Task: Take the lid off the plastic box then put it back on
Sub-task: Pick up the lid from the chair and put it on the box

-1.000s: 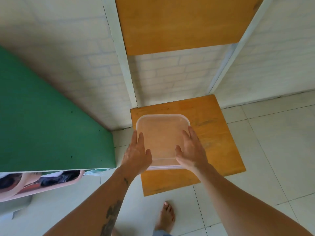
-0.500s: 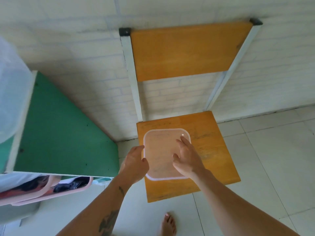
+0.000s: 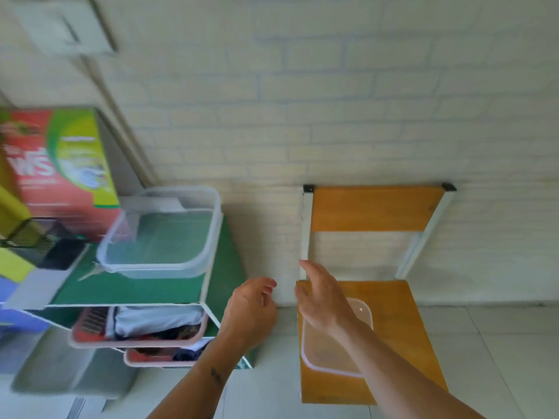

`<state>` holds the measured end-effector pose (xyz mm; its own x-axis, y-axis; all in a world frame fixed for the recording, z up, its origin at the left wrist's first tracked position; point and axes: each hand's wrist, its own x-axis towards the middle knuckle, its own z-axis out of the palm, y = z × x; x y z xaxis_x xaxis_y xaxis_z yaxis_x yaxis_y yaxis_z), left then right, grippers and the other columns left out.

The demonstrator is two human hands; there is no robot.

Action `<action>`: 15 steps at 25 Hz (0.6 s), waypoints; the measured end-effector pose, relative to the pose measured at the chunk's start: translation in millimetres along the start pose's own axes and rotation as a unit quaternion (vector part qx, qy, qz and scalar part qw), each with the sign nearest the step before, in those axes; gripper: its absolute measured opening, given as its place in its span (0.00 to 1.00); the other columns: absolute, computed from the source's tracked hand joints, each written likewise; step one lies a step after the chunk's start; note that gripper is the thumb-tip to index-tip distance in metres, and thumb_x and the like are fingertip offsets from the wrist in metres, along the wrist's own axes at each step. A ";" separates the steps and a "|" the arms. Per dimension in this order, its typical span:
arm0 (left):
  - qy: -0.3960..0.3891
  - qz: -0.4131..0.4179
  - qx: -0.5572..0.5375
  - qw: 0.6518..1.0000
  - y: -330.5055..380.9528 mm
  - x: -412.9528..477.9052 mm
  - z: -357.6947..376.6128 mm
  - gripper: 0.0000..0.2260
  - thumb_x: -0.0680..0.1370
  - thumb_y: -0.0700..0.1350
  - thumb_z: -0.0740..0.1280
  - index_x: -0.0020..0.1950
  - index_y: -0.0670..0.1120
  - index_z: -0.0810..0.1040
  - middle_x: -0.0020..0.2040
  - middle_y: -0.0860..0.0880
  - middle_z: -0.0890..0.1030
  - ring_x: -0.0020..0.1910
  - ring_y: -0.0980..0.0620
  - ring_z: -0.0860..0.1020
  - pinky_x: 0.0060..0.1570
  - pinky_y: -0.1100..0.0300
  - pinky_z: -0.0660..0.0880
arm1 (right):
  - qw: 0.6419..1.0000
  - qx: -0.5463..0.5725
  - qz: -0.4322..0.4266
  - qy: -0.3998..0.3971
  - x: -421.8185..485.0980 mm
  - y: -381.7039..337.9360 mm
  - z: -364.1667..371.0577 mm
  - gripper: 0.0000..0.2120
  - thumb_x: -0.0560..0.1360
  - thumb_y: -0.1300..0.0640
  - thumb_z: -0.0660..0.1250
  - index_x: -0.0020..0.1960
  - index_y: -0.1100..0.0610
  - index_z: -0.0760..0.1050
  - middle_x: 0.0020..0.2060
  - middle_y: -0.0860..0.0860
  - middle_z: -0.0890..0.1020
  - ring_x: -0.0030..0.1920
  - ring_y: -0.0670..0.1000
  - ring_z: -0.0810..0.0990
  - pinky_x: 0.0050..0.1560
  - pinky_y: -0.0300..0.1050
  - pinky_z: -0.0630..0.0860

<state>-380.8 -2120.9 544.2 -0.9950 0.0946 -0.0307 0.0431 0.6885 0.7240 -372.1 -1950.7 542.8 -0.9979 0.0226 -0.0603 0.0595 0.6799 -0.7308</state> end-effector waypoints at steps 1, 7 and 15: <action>0.018 0.012 -0.006 1.000 3.8 -2.0 -17.7 0.15 0.73 0.38 0.61 0.52 0.53 0.81 0.47 0.55 0.82 0.44 0.56 0.80 0.51 0.58 0.78 | 1.000 0.000 -0.018 0.001 2.5 -16.3 -2.2 0.28 0.78 0.55 0.61 0.77 0.57 0.60 0.75 0.52 0.65 0.74 0.49 0.62 0.70 0.37 0.55; 0.107 0.030 -0.029 0.993 -3.7 -6.3 -116.4 0.14 0.73 0.37 0.62 0.50 0.52 0.82 0.43 0.54 0.84 0.41 0.55 0.81 0.49 0.55 0.80 | 0.998 0.000 -0.067 -0.007 19.9 -95.0 8.0 0.27 0.79 0.52 0.60 0.77 0.55 0.60 0.75 0.53 0.65 0.74 0.51 0.62 0.71 0.43 0.57; 0.198 0.041 -0.025 0.979 -87.0 12.2 -215.8 0.15 0.73 0.33 0.61 0.47 0.51 0.82 0.44 0.54 0.83 0.43 0.55 0.80 0.47 0.57 0.78 | 0.998 -0.022 -0.056 0.018 50.8 -170.6 65.9 0.24 0.80 0.52 0.56 0.75 0.53 0.61 0.72 0.50 0.67 0.72 0.53 0.65 0.65 0.43 0.61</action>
<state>-416.0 -2334.8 629.5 -0.9455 -0.1461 0.2912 0.1288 0.6535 0.7459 -431.3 -2113.9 619.7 -0.9986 -0.0292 0.0452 -0.0525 0.7118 -0.7004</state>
